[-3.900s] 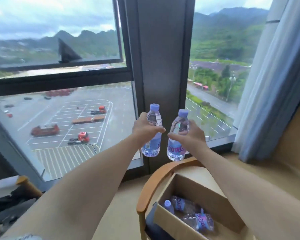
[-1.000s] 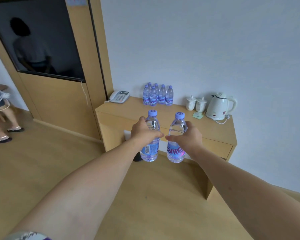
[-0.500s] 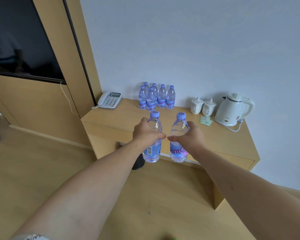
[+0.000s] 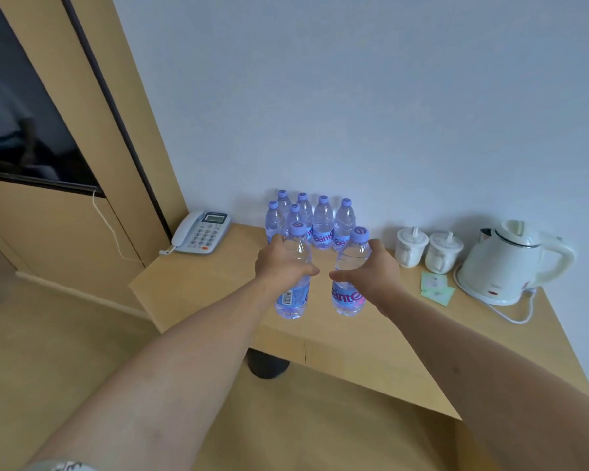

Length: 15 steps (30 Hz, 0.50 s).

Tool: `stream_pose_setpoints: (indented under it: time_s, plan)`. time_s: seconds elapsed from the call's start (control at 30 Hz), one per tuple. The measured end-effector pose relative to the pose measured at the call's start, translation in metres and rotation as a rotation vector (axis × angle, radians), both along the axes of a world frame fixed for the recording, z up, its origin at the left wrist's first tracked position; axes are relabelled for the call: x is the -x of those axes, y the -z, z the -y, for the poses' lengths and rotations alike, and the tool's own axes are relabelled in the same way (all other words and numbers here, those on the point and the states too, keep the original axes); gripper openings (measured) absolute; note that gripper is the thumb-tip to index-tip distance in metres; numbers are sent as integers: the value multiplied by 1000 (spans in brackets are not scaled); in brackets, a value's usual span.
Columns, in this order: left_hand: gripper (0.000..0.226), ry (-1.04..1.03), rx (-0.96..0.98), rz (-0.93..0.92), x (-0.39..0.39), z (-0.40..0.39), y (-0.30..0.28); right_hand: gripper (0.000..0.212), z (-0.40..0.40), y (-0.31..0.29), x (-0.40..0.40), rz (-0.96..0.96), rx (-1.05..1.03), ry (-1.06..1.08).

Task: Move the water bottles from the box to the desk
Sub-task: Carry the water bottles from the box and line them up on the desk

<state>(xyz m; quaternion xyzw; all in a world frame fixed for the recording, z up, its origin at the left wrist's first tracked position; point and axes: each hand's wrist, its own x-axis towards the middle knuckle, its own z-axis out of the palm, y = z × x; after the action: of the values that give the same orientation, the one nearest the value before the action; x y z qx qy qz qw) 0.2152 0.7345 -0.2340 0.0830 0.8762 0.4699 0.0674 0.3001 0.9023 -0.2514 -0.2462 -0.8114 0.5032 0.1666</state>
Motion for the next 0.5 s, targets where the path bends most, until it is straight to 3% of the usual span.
stream_pose_setpoints:
  time_s: [0.3, 0.5]
  plan:
    - [69, 50, 102, 38, 81, -54, 38, 75, -55, 34, 73, 126, 2, 24]
    - [84, 151, 234, -23, 140, -81, 55, 79, -81, 56, 123, 223, -34, 78]
